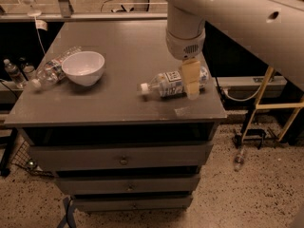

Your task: Knock blue plastic bottle over

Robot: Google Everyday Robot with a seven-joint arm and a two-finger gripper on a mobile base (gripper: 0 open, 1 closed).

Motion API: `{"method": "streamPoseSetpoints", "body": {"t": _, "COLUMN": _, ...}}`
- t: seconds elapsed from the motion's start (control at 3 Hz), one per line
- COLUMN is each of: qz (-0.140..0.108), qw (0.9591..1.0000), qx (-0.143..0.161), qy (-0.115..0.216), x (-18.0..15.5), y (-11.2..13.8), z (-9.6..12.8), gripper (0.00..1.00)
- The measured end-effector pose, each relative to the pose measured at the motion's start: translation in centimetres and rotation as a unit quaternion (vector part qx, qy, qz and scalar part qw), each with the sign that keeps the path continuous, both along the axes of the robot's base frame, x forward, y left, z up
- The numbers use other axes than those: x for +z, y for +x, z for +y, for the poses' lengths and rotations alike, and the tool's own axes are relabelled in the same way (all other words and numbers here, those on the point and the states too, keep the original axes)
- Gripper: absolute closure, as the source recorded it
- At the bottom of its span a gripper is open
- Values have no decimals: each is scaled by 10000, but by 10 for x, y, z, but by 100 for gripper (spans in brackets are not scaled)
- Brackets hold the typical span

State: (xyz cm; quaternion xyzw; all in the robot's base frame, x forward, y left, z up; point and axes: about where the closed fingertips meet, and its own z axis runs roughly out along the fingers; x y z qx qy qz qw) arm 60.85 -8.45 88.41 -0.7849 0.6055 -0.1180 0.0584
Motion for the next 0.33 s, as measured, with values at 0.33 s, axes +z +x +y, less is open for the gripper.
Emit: {"method": "streamPoseSetpoints", "body": {"t": 0.33, "qz": -176, "qw": 9987, "qx": -236, "qy": 416, "x": 21, "y": -6, "z": -35, "gripper": 0}}
